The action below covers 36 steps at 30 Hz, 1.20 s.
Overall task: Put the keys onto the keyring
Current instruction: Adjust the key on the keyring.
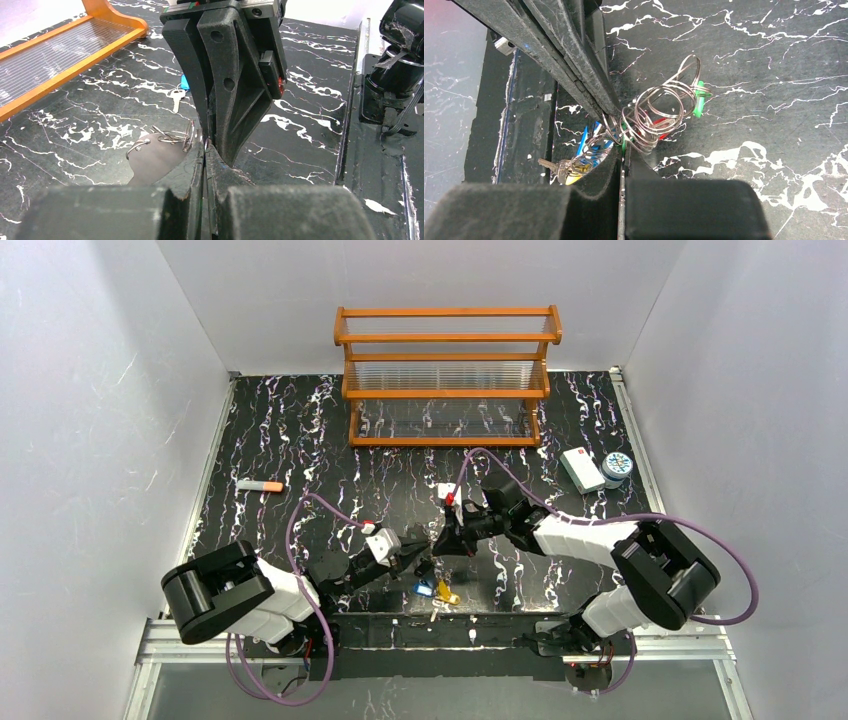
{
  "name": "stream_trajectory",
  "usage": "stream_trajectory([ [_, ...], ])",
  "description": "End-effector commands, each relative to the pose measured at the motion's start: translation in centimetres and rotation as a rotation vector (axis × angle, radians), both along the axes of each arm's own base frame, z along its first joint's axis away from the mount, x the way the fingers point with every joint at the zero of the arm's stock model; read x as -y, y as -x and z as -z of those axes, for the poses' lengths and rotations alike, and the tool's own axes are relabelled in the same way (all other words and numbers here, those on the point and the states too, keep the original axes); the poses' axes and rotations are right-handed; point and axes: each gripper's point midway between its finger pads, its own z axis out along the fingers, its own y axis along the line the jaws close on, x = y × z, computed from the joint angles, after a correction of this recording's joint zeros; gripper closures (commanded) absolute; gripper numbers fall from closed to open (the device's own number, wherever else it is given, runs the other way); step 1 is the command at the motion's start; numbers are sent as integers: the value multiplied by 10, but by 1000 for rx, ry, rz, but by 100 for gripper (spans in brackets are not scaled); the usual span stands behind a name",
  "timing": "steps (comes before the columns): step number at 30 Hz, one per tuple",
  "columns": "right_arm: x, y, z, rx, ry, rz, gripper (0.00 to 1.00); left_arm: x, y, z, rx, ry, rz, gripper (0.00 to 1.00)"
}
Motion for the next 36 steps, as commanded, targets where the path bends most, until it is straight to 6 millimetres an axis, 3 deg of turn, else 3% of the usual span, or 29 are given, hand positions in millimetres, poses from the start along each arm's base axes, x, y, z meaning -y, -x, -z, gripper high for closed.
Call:
stream_trajectory([
  [1, -15, 0, -17, 32, -66, -37, 99, -4, 0, -72, 148, 242, -6, 100],
  [12, -11, 11, -30, 114, -133, -52, 98, -2, 1, -75, 153, 247, 0, 100],
  [16, 0, 10, -31, 161, -125, -5, 79, -3, 1, -75, 153, 249, -4, 100],
  [18, 4, 11, -31, 171, -120, 7, 74, -4, 0, -76, 153, 251, -8, 100],
  [27, 9, 12, -37, 201, -136, 28, 67, -4, 1, -76, 153, 250, -6, 100],
  [36, 4, -1, -50, 246, -175, 78, 59, -5, 2, -75, 153, 250, -3, 100],
])
